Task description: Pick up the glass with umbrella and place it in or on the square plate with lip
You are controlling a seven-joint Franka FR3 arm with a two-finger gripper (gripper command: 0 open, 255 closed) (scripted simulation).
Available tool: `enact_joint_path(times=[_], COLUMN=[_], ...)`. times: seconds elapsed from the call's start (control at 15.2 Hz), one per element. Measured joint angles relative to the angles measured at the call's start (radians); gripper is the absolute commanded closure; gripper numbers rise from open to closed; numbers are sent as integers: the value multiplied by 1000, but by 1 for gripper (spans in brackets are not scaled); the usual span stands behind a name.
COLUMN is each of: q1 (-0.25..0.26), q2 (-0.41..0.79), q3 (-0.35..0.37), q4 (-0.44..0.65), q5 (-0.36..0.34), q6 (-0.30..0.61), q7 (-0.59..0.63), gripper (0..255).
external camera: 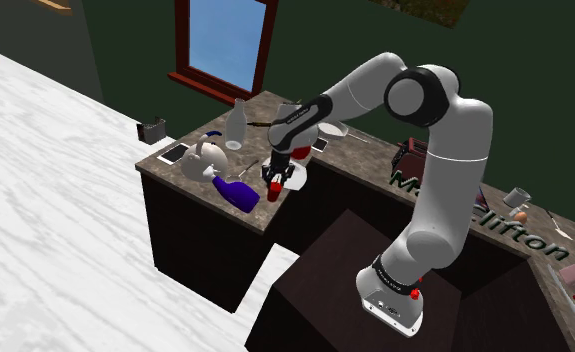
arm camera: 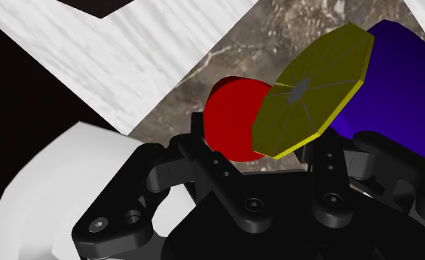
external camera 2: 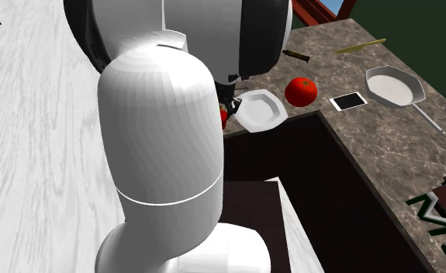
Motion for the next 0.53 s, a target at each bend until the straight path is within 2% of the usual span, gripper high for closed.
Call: enact_joint_path(times=[0.53], q1=[5], q2=[-88], q3=[-9], q4=[-5], q5=[-17], q6=[-82], q7=[16], gripper=[255])
